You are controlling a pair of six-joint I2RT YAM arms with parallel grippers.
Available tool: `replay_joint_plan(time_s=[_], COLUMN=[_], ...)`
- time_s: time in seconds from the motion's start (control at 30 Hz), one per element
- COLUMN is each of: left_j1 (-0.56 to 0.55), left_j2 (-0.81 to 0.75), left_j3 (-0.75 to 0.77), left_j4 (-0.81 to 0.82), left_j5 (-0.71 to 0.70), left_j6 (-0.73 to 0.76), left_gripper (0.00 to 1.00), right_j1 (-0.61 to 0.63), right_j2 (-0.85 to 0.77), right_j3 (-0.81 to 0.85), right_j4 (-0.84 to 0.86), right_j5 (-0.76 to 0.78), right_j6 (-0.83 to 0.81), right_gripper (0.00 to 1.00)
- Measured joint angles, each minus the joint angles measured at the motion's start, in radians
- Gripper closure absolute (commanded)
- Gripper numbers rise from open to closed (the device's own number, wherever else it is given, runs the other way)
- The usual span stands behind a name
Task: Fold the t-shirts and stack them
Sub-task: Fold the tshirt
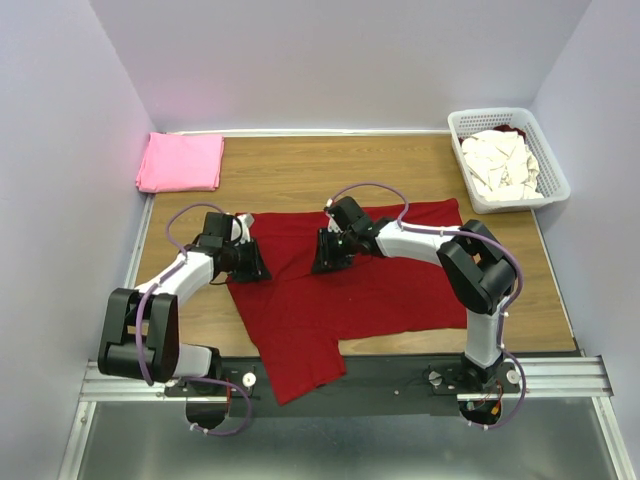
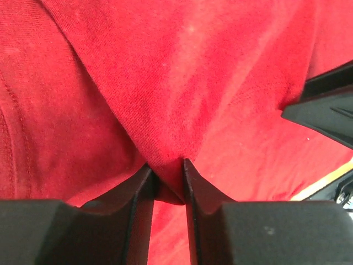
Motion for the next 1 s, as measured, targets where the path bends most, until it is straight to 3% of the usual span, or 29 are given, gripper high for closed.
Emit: replay_joint_plan(time_s=[0.2, 0.53, 0.67, 0.77, 0.83, 1.0], left_j1=[0.000, 0.000, 0.000, 0.000, 0.000, 0.000], left_j2=[-0.044, -0.089, -0.098, -0.097, -0.089, -0.079], left_j3=[0.002, 0.010, 0.019, 0.026, 0.029, 0.030], left_j4=[-0.029, -0.078, -0.087, -0.088, -0.088, -0.088], left_j5=[0.021, 0.065, 0.067, 0.067, 0.064, 0.044], left_j6=[0.001, -0.003, -0.005, -0.006, -0.007, -0.014], left_gripper=[0.78, 0.79, 0.79, 0.74, 0.63, 0.49], right_j1=[0.000, 0.000, 0.000, 0.000, -0.001, -0.007], right_j2=[0.001, 0.004, -0.011, -0.035, -0.060, -0.090], right_j3=[0.000, -0.002, -0.021, -0.029, -0.029, -0.020], right_j4=[0.014, 0.029, 0.029, 0.027, 0.024, -0.011], right_j5=[-0.015, -0.037, -0.042, -0.047, -0.054, -0.058], right_j6=[0.002, 0.011, 0.008, 0.008, 0.006, -0.016], right_gripper=[0.59, 0.97, 0.99, 0.99, 0.99, 0.99])
